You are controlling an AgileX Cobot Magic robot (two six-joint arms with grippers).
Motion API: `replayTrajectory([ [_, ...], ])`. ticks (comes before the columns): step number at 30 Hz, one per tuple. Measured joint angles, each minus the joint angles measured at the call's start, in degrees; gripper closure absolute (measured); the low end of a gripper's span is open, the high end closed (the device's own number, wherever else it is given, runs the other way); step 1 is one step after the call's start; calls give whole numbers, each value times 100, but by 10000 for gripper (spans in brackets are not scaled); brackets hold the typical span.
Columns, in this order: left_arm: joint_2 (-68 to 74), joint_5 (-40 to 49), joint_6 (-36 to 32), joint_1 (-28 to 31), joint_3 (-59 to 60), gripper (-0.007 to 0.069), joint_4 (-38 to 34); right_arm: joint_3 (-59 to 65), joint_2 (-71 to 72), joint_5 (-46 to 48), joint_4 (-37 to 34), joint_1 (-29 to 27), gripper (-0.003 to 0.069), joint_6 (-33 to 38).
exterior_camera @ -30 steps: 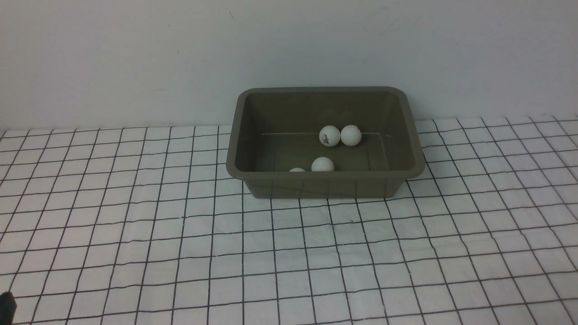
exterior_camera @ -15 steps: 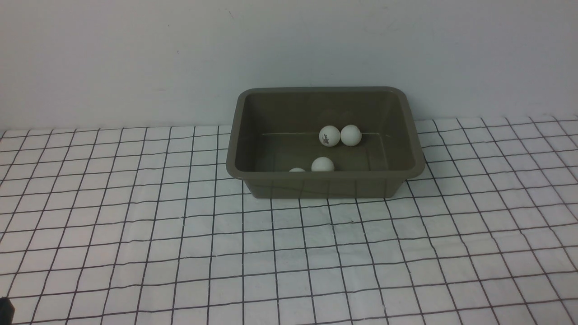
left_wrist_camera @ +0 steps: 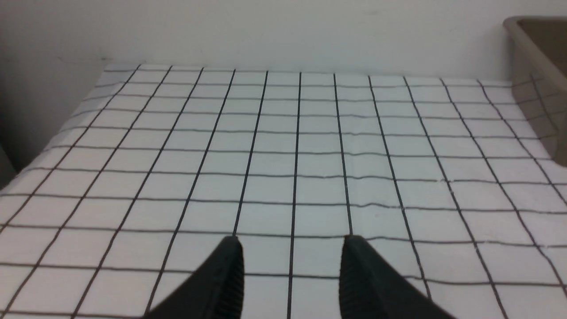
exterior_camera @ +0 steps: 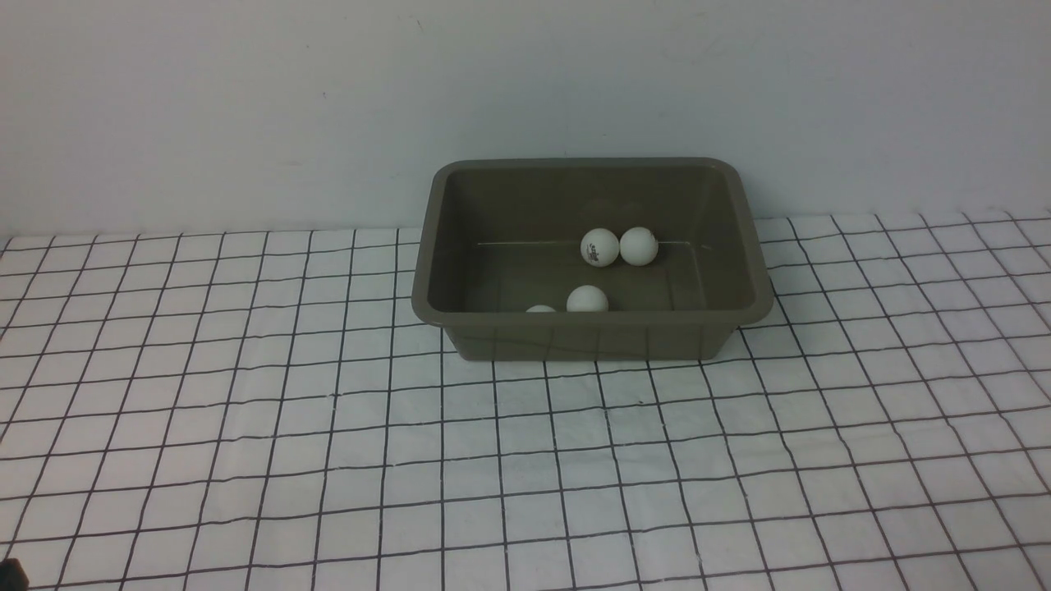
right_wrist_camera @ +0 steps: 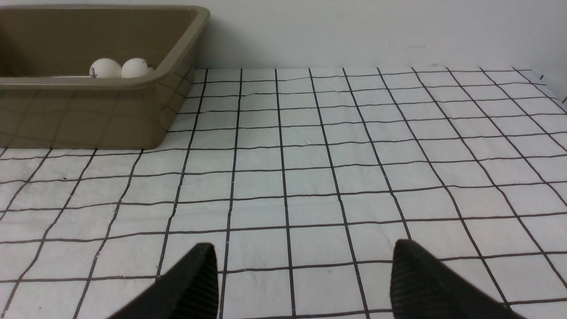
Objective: Put the table tennis balls into the box on the white checkered tablecloth.
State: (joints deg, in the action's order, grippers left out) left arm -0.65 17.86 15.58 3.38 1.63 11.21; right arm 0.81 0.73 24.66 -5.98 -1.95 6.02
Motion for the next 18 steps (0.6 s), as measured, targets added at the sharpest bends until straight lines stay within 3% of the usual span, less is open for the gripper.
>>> replayTrajectory([
  [9, 0, 415, -111, 0, 0, 346, -11, 5, 0, -4, 0, 0, 185, 0],
  [18, 0, 422, -677, -211, 0, 346, -145, 5, 0, -4, 0, 0, 185, 0],
])
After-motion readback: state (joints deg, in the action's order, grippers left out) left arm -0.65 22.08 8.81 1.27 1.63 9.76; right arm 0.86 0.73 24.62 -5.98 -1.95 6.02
